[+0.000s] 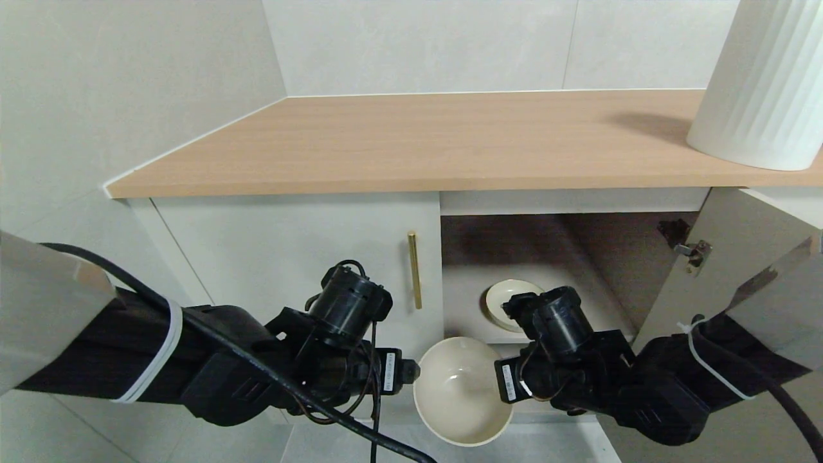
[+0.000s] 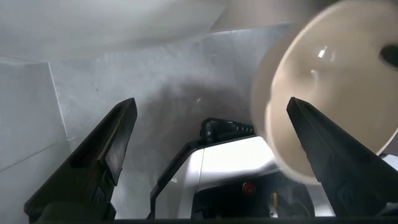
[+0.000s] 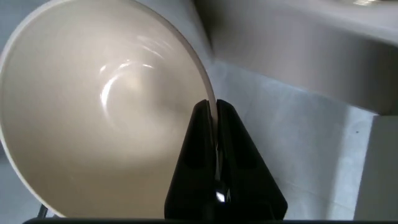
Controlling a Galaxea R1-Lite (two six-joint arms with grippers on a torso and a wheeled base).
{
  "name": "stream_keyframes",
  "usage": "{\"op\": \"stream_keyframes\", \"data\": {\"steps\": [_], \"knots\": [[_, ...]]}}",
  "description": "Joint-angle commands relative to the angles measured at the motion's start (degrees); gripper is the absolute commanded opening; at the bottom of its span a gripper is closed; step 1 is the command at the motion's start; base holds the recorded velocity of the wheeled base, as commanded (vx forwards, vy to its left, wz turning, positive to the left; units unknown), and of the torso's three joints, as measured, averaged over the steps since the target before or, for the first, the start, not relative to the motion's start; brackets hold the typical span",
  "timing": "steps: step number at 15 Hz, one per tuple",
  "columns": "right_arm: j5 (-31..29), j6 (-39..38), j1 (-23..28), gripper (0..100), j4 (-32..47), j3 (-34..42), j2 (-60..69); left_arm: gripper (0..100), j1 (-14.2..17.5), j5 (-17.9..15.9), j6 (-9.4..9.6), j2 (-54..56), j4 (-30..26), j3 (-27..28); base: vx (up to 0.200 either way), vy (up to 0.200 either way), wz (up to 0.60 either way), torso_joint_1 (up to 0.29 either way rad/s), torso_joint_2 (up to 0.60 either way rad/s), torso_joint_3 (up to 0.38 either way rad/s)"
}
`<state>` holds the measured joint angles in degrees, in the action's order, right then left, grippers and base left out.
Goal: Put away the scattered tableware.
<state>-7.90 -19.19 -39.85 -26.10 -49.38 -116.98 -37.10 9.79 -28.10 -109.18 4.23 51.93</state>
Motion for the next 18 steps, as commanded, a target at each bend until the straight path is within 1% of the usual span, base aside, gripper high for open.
{"op": "stream_keyframes", "data": {"steps": [1,3,5,8,10,12,18], "knots": [[-0.45,-0.06,4.43,0,0.08,-1.68,1.84,100,0.09,-0.03,-0.03,1.16,0.08,0.01,0.0,0.0,0.0,0.0,0.0,0.0],[-0.98,-0.32,8.12,0,0.0,-3.26,2.37,100,0.01,-0.03,-0.03,2.13,0.08,0.01,0.0,0.0,0.0,0.0,0.0,0.0],[-2.3,-0.41,10.94,0,-0.18,-4.49,1.67,100,0.09,-0.03,-0.03,2.13,0.08,0.01,0.0,0.0,0.0,0.0,0.0,0.0],[-2.56,-1.47,14.27,0,-0.09,-7.04,0.61,100,0.01,0.05,-0.03,2.48,-0.01,0.01,0.0,0.0,0.0,0.0,0.0,0.0],[-5.11,-4.02,15.33,0,0.17,-9.59,-1.58,100,0.01,0.05,-0.03,2.48,-0.01,0.01,0.0,0.0,0.0,0.0,0.0,0.0],[-7.39,-4.72,16.21,0,0.35,-11.88,-4.48,100,0.01,0.05,-0.03,2.48,-0.01,-0.08,0.0,0.0,0.0,0.0,0.0,0.0],[-8.1,-6.12,18.58,0,0.35,-14.69,-7.82,100,0.01,0.05,-0.03,2.22,-0.01,0.01,0.0,0.0,0.0,0.0,0.0,0.0]]}}
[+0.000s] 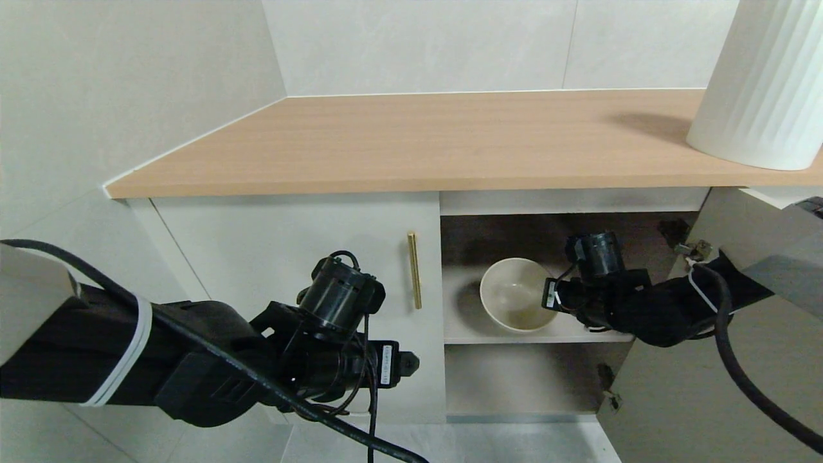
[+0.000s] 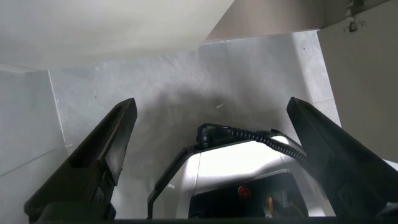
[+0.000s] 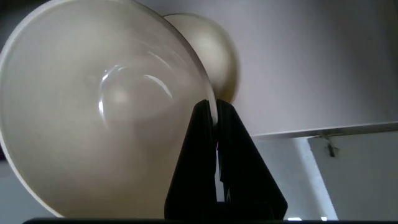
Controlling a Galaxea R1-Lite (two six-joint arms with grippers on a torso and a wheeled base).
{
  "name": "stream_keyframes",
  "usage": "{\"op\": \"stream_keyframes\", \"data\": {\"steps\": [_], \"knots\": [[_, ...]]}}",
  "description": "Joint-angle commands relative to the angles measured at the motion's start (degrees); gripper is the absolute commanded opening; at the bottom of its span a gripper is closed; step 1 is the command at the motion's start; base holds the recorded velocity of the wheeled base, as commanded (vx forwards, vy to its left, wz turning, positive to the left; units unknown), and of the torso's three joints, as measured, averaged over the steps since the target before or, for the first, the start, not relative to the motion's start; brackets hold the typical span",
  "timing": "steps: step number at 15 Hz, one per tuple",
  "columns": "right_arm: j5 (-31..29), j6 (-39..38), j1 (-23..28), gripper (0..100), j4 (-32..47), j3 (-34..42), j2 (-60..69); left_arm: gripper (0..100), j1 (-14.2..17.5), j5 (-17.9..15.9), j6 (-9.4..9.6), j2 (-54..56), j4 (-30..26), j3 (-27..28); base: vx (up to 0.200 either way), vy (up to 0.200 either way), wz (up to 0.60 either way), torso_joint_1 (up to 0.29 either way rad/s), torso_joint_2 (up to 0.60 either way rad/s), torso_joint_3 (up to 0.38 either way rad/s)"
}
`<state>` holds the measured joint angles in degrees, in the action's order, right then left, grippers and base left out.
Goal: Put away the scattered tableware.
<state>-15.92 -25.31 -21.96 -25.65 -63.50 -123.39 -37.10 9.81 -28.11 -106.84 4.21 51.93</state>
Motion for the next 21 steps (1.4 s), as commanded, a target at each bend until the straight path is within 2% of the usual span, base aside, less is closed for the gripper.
{"op": "stream_keyframes", "data": {"steps": [1,21], "knots": [[-0.08,-0.09,1.04,0,-0.1,-1.19,-2.03,100,0.09,0.03,-0.01,-0.21,0.01,0.01,0.0,0.0,0.0,0.0,0.0,0.0],[-0.87,-3.7,2.09,0,-0.02,-5.93,-7.04,100,0.09,-0.06,-0.1,-0.48,0.01,0.01,0.0,0.0,0.0,0.0,0.0,0.0]]}}
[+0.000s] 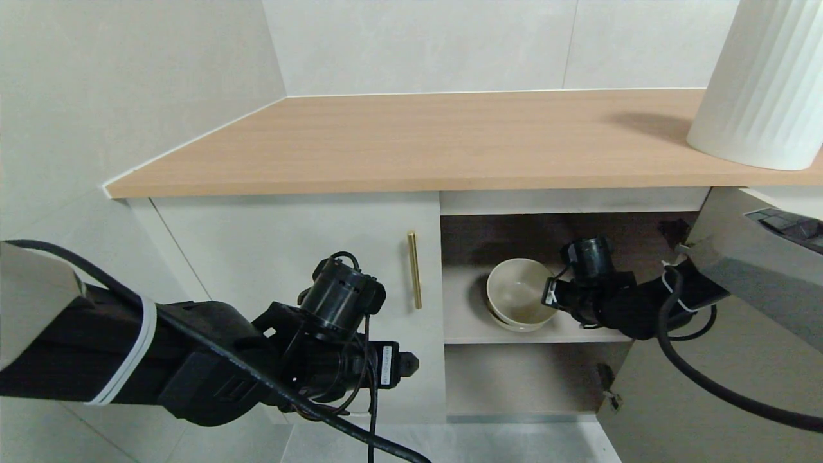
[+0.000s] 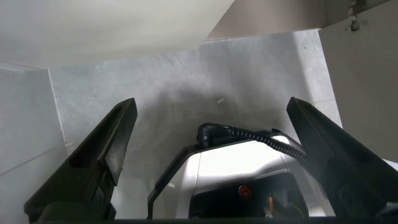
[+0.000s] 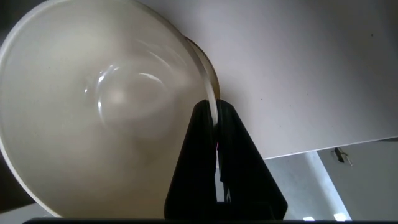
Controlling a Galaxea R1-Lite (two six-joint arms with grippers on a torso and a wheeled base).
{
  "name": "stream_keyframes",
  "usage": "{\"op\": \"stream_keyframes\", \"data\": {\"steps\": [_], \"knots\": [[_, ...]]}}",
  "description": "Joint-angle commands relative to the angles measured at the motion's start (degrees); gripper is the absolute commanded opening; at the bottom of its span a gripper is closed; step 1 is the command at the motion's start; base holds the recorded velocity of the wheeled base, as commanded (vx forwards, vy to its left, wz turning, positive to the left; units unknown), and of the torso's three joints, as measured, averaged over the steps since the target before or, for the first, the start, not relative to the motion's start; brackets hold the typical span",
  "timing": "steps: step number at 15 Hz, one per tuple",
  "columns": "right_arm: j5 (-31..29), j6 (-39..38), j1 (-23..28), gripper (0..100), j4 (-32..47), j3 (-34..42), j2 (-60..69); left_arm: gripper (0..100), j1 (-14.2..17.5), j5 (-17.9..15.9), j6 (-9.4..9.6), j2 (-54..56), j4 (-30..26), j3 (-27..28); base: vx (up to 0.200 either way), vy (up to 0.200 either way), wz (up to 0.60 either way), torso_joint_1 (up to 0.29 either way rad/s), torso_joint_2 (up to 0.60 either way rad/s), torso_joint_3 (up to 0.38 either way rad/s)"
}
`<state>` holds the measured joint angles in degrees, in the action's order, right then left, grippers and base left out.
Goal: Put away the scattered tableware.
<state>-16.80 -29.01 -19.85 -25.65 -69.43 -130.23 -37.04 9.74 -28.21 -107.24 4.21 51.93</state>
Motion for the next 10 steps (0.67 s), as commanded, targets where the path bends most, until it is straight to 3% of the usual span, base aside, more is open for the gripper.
{"op": "stream_keyframes", "data": {"steps": [1,6,7,10], "knots": [[0.01,0.1,-0.02,0,-0.02,0.08,-0.2,100,0.03,0.02,0.0,-0.07,0.01,0.01,0.0,0.0,0.0,0.0,0.0,0.0],[0.01,0.1,-0.28,0,0.07,0.17,-0.2,100,0.03,0.02,0.0,-0.07,0.1,0.1,0.0,0.0,0.0,0.0,0.0,0.0],[0.01,0.1,-0.28,100,0.07,0.17,-0.2,100,0.03,0.1,0.0,-0.07,0.1,0.01,0.0,0.0,0.0,0.0,0.0,0.0],[0.01,0.1,-0.81,100,0.07,0.52,-0.02,100,0.03,0.1,0.0,-0.07,0.01,0.1,0.0,0.0,0.0,0.0,0.0,0.0]]}}
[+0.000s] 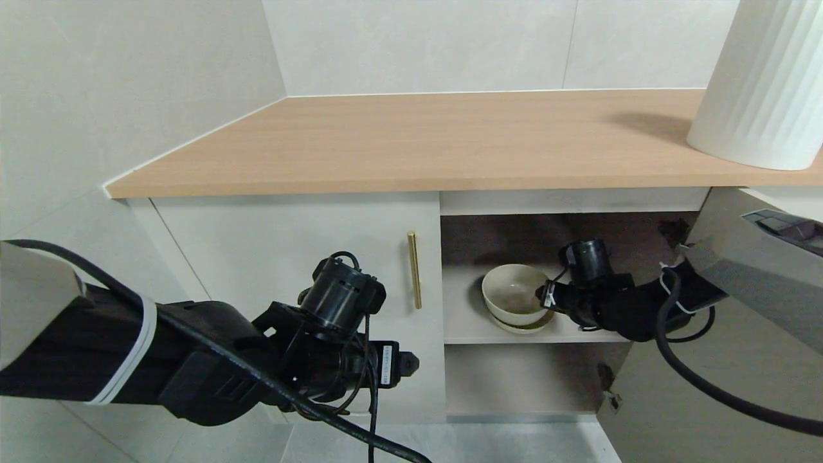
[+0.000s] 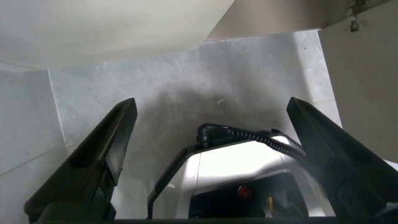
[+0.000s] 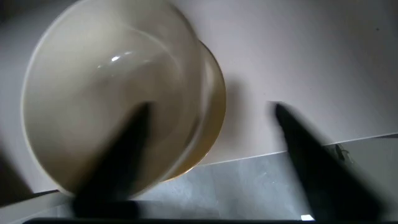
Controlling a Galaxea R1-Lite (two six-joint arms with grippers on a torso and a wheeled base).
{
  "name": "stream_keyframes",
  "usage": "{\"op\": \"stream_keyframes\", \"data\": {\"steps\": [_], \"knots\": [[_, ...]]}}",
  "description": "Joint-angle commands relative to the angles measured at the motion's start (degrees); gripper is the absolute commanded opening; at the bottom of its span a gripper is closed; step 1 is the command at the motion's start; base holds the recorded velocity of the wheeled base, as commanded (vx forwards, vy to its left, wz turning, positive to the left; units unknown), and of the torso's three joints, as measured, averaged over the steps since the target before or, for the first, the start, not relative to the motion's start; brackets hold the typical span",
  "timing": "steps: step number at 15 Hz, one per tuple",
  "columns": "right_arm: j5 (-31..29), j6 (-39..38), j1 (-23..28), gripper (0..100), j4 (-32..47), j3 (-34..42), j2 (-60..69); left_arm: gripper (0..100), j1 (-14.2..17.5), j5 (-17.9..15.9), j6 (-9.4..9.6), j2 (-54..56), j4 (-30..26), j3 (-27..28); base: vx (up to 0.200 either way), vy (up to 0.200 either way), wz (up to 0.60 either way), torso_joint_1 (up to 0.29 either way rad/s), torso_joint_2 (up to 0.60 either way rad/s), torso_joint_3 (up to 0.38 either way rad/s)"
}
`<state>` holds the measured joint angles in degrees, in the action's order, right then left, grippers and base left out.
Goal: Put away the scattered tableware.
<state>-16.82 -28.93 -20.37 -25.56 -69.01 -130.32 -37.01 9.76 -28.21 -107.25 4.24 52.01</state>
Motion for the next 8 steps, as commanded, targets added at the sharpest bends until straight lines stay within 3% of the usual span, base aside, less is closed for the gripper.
{"op": "stream_keyframes", "data": {"steps": [1,7,8], "knots": [[0.04,0.01,-0.28,100,-0.01,0.19,0.24,100,0.01,0.08,0.0,-0.06,0.06,0.03,0.0,0.0,0.0,0.0,0.0,0.0],[0.56,0.01,-0.64,100,2.27,2.74,4.63,100,0.89,0.08,0.0,1.43,-0.02,0.38,0.0,0.0,0.0,0.0,0.0,0.0],[3.11,0.01,-0.72,100,7.37,5.55,11.14,100,3.26,0.08,0.08,5.65,-0.38,0.29,0.0,0.0,0.0,0.0,0.0,0.0]]}}
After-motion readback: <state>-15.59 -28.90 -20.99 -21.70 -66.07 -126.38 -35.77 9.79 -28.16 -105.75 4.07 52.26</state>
